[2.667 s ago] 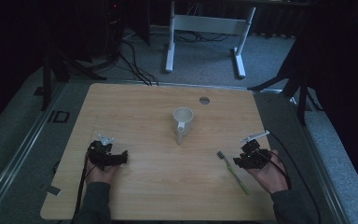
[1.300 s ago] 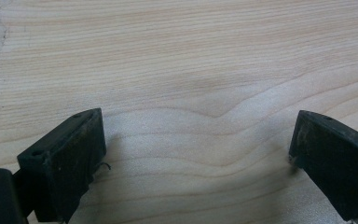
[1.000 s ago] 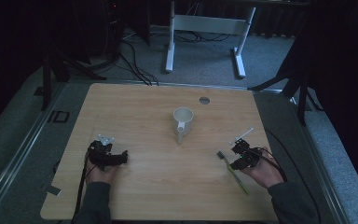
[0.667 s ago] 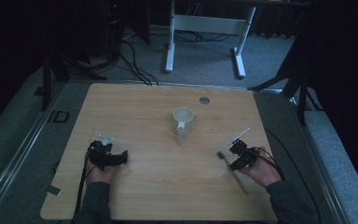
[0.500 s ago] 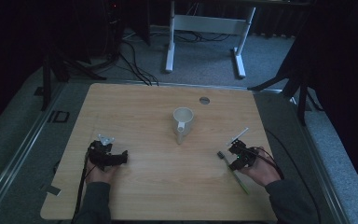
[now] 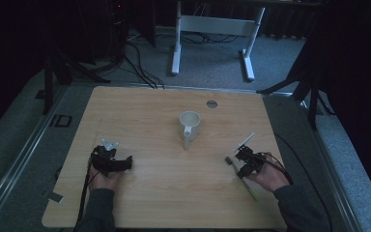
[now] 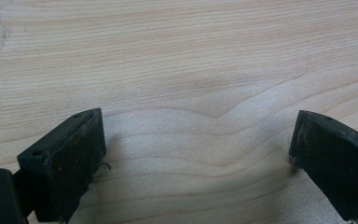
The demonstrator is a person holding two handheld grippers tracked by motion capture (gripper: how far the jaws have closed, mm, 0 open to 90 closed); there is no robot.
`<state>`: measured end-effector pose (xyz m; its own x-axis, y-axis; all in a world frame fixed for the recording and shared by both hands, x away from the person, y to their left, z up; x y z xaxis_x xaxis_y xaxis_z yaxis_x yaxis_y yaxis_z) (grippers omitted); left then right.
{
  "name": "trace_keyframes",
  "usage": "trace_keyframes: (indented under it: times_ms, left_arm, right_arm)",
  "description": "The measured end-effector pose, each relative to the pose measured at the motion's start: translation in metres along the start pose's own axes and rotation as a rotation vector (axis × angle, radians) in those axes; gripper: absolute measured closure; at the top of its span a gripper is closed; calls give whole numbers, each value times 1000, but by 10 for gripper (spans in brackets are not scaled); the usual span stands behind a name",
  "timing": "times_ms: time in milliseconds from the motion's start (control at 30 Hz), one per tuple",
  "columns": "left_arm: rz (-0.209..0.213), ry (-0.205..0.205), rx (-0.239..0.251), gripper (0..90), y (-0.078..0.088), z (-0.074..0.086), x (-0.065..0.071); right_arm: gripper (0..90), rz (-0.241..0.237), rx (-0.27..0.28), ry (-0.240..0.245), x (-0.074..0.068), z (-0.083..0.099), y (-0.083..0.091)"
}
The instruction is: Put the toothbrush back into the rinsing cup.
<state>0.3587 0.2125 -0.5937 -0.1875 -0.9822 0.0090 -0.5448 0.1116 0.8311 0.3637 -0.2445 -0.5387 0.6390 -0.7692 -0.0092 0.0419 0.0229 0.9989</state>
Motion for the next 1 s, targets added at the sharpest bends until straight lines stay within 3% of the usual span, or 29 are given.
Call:
trace_keyframes:
  times_ms: [1000]
  left_arm:
    - [0,0,0,39,0,0,0]
  right_arm:
    - [757,0,-49,11,0,-3,-10]
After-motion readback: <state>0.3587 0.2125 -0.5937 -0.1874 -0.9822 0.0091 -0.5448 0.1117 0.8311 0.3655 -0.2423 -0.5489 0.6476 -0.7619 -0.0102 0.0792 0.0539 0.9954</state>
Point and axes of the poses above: each handheld gripper's, and its own axes: y roughly backward along the jaws, z roughly out of its underside, x roughly to its right, the point moved 4 cm from there along -y, roughly forward along the jaws, and after that the axes turned 10 degrees about -x, right-handed, at the moved point
